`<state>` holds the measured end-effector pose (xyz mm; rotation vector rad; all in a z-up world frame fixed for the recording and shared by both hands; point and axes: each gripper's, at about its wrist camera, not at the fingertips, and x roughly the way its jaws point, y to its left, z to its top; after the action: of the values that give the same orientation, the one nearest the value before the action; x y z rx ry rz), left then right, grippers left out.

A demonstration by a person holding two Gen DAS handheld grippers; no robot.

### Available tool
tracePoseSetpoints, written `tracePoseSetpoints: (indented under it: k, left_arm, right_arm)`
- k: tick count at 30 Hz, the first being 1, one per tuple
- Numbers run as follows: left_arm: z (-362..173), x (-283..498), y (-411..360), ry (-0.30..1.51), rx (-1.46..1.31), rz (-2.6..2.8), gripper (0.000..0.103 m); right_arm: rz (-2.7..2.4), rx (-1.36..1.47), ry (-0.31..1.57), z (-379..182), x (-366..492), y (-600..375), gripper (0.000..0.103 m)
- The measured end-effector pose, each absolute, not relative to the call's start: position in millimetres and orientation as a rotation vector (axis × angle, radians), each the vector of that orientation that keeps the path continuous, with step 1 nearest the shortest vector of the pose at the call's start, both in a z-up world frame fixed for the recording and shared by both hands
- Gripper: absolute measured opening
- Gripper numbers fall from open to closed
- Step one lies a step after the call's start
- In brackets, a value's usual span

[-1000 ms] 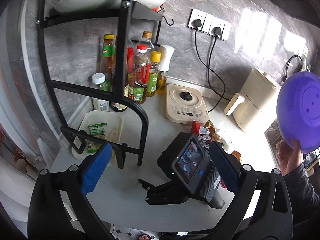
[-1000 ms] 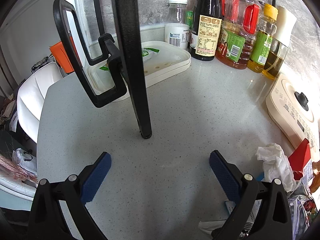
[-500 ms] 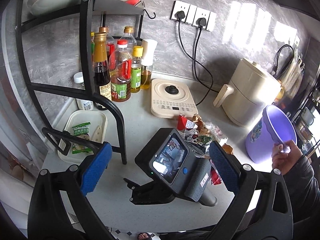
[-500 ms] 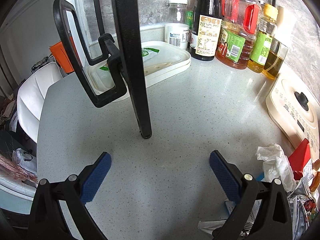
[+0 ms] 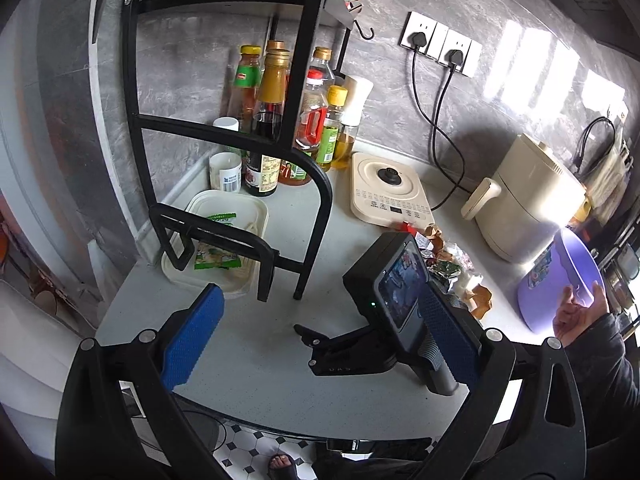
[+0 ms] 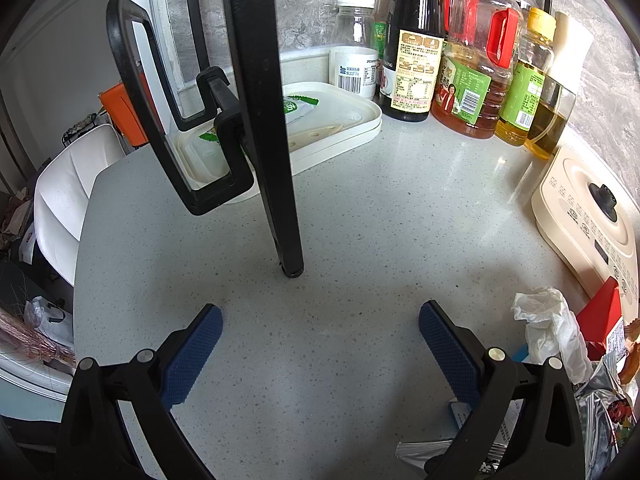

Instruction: Collect trash

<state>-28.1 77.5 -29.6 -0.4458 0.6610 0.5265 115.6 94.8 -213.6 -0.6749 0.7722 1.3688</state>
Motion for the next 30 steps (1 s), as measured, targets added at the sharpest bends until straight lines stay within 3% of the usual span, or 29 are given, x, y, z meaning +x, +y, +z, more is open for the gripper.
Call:
tracePoseSetpoints:
  k: [30]
  left_arm:
    - [-33,-156,100,0.629,-0.568,0.800,0.097]
  right_arm:
    - [1.362,-0.673,0.774,-211,116,93,0.096]
